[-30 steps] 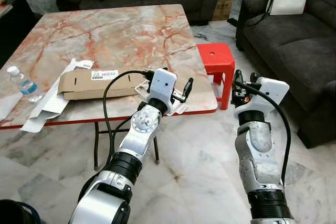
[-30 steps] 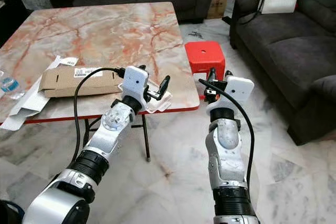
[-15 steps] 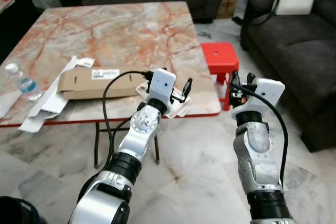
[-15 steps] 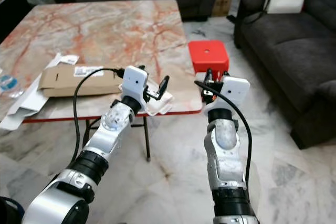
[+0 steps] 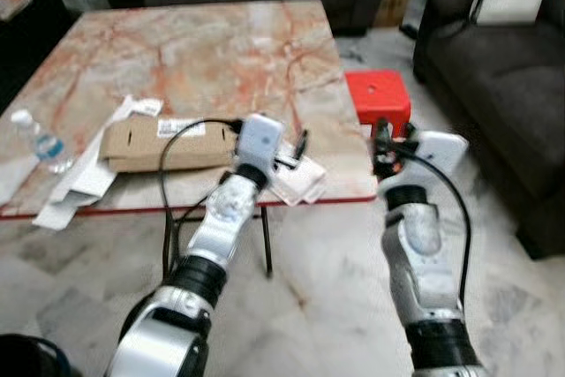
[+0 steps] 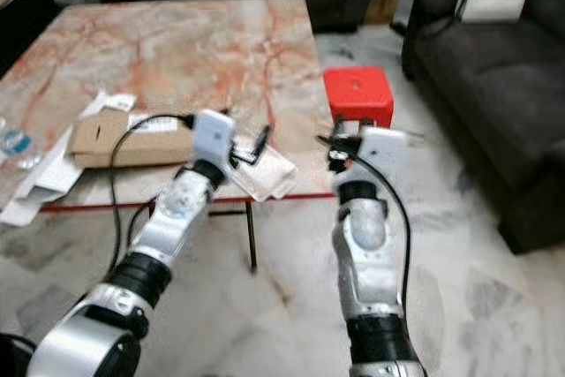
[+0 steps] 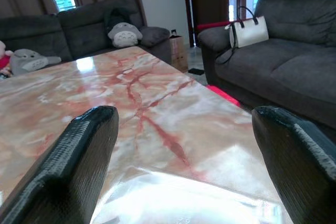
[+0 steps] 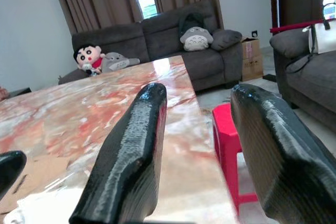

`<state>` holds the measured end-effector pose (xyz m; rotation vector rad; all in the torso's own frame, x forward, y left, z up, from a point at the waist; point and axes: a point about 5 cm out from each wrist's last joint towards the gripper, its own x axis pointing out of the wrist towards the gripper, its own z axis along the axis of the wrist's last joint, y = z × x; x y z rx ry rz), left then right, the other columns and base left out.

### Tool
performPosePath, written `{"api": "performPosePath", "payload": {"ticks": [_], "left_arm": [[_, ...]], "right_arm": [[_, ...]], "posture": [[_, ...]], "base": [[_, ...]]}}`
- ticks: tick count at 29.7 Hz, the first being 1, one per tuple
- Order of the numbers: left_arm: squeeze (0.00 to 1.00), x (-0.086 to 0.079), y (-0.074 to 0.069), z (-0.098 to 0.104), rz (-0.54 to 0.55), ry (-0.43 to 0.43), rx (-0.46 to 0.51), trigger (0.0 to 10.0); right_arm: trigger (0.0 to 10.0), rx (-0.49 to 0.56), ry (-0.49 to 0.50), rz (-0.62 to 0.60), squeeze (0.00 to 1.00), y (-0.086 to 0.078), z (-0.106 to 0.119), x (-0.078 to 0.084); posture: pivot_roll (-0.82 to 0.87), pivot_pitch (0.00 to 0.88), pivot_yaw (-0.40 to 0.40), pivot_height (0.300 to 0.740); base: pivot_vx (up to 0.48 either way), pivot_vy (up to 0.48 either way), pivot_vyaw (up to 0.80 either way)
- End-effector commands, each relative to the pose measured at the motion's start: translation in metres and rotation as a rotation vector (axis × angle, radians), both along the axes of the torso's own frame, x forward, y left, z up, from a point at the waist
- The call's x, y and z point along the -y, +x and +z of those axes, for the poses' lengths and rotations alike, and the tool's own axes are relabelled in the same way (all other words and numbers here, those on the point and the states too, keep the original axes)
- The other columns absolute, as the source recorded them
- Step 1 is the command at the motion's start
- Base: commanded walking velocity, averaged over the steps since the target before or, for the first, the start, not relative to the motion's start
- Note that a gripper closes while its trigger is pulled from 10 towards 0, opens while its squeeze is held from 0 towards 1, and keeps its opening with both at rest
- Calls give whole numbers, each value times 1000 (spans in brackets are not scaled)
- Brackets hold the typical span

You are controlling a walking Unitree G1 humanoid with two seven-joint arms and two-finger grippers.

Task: Picking trash to rubbish bin

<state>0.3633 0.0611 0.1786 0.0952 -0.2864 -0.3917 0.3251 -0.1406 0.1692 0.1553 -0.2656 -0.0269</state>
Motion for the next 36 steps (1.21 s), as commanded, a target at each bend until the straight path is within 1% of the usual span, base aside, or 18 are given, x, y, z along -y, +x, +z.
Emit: {"api": "performPosePath", "payload": {"ticks": [1, 23, 26, 28, 36], "left_arm": [[0, 8, -2, 3, -27, 15, 18, 10000], [0, 8, -2, 4, -31, 12, 24, 10000], [0, 9, -3, 4, -40, -3, 28, 10000], [0, 10, -4, 4, -54, 1, 34, 10000], [0, 10, -4, 0, -51, 20, 12, 10000]], "right_arm": [[10000, 3, 11, -12, 0, 0, 1, 4], [10000, 4, 9, -12, 0, 0, 1, 4], [10000, 3, 10, -12, 0, 0, 1, 4], [10000, 0, 9, -13, 0, 0, 0, 4], [10000, -1, 10, -12, 0, 0, 0, 4]], "posture": [[41, 116, 28, 740], [41, 113, 28, 740], [41, 113, 28, 740], [39, 115, 30, 740], [41, 116, 28, 740]], "base": [[262, 0, 0], [261, 0, 0], [0, 0, 0], [0, 0, 0], [0, 0, 0]]}}
